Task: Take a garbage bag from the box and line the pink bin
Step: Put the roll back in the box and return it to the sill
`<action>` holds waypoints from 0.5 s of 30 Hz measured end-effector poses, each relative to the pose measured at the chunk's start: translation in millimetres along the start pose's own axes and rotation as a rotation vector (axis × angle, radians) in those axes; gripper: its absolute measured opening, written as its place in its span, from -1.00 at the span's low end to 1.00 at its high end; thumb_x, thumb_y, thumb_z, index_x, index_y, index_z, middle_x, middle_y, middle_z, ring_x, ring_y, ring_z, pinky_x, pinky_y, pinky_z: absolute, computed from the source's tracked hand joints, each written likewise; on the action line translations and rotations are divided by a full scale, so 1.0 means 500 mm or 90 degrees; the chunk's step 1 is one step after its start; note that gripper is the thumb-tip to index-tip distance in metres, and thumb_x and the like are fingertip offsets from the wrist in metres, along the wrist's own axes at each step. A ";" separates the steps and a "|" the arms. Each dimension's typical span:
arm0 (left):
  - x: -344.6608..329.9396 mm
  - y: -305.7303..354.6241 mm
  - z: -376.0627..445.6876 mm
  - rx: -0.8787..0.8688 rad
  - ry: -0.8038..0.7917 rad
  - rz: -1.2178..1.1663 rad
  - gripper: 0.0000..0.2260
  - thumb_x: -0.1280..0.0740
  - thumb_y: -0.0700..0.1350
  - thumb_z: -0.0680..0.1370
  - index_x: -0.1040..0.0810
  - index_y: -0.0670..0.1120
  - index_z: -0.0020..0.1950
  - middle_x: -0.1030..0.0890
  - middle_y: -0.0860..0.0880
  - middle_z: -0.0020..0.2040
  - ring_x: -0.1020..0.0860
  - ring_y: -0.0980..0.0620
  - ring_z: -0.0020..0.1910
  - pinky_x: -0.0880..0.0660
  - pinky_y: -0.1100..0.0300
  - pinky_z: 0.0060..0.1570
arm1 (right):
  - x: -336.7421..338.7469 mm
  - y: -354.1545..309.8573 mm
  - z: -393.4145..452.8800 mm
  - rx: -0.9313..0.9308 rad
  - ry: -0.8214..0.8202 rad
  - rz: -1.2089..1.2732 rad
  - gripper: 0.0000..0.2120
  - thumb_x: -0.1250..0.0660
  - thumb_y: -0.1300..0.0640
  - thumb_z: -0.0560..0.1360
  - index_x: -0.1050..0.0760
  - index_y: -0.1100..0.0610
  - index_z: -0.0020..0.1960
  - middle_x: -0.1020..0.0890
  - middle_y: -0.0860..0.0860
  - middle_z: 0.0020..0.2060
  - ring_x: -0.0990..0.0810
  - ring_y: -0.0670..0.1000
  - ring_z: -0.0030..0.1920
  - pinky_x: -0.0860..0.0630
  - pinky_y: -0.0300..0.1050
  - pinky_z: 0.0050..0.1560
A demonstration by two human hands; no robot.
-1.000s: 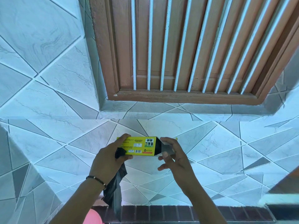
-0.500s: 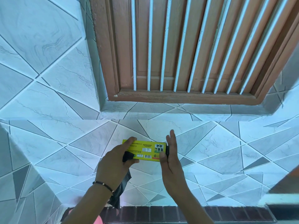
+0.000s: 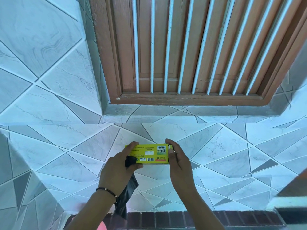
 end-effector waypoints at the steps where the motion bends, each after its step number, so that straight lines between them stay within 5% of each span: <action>1: 0.000 0.003 0.003 -0.004 0.001 0.003 -0.44 -0.45 0.03 0.38 -0.32 0.34 0.30 -0.63 0.07 -0.06 -0.60 -0.03 -0.06 -0.55 0.07 0.01 | -0.006 0.003 0.001 -0.005 -0.009 0.001 -0.70 -0.08 0.09 0.60 -0.43 -0.05 0.28 -0.58 -0.08 0.14 -0.55 -0.19 0.07 -0.42 -0.47 -0.01; 4: -0.004 0.016 0.013 -0.015 0.002 0.019 -0.42 -0.44 0.05 0.39 -0.29 0.34 0.33 -0.62 0.07 -0.04 -0.58 -0.02 -0.05 -0.54 0.11 -0.03 | -0.025 0.009 0.005 -0.010 -0.038 -0.023 -0.57 -0.03 -0.13 0.57 -0.21 -0.13 0.42 -0.33 -0.12 0.39 -0.37 -0.11 0.35 -0.34 -0.17 0.35; 9: 0.002 0.028 0.045 -0.026 0.018 0.012 -0.41 -0.46 -0.02 0.38 -0.33 0.28 0.33 -0.64 0.02 0.00 -0.59 -0.04 -0.04 -0.53 0.10 0.02 | -0.062 0.017 0.027 -0.009 -0.110 -0.047 -0.33 -0.10 -0.20 0.44 0.17 -0.26 0.44 0.01 -0.15 0.52 -0.16 -0.07 0.47 -0.22 -0.02 0.45; 11: 0.006 0.026 0.060 -0.037 0.013 0.025 -0.42 -0.47 -0.01 0.37 -0.35 0.26 0.32 -0.65 0.00 0.01 -0.60 -0.06 -0.02 -0.54 0.10 0.04 | -0.075 0.023 0.037 0.002 -0.164 -0.028 -0.27 -0.20 -0.07 0.47 0.22 -0.31 0.42 0.07 -0.19 0.51 -0.15 -0.10 0.47 -0.20 -0.09 0.45; 13: 0.015 0.023 0.077 -0.042 0.016 0.043 -0.39 -0.48 0.01 0.35 -0.32 0.26 0.33 -0.66 -0.01 -0.02 -0.61 -0.08 -0.03 -0.55 0.08 0.01 | -0.086 0.028 0.052 0.022 -0.234 -0.044 -0.18 -0.27 0.16 0.49 0.25 -0.20 0.46 0.07 -0.23 0.48 -0.13 -0.32 0.41 -0.15 -0.36 0.38; 15: 0.035 0.020 0.101 -0.033 0.049 0.031 -0.31 -0.51 0.00 0.31 -0.27 0.21 0.36 -0.67 0.00 -0.08 -0.62 -0.12 -0.09 -0.55 0.07 -0.06 | -0.081 0.024 0.086 0.047 -0.247 -0.062 -0.25 -0.27 0.31 0.49 0.14 -0.05 0.44 -0.14 -0.22 0.39 -0.21 -0.55 0.21 -0.20 -0.57 0.20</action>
Point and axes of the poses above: each hand's wrist, its own z-axis towards the middle knuckle, its own x-axis out of the back of the hand, y = z × x, the point moved 9 cm from there along z, towards the middle knuckle
